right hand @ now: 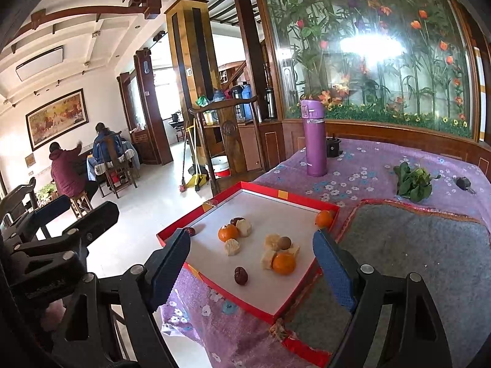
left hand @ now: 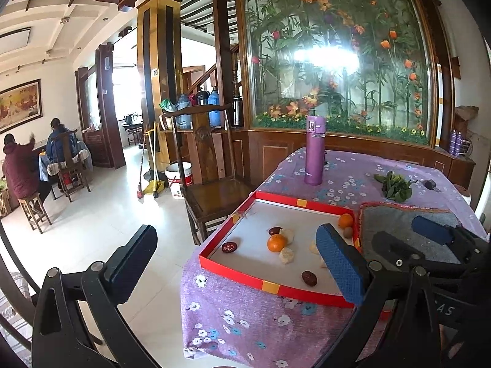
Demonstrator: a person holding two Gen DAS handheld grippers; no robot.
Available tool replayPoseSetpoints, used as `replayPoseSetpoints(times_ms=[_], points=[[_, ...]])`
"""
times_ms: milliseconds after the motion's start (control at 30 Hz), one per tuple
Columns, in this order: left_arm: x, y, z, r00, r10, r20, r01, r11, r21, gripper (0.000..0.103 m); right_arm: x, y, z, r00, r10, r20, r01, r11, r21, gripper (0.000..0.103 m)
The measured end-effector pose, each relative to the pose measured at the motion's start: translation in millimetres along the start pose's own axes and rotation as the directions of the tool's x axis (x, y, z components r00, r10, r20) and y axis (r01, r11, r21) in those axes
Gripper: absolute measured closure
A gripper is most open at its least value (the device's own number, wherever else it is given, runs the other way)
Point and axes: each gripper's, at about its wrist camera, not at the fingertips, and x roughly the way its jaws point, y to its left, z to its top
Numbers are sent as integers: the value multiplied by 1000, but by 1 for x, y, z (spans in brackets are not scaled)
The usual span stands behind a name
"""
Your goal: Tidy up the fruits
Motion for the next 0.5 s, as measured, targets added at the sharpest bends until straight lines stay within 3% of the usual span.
replayPoseSetpoints(times_ms=[500], points=[[-3, 0, 2, 1000, -4, 5, 4, 1000, 5, 0, -1, -1, 2, 1000, -2, 22, 2, 1000, 20, 19]])
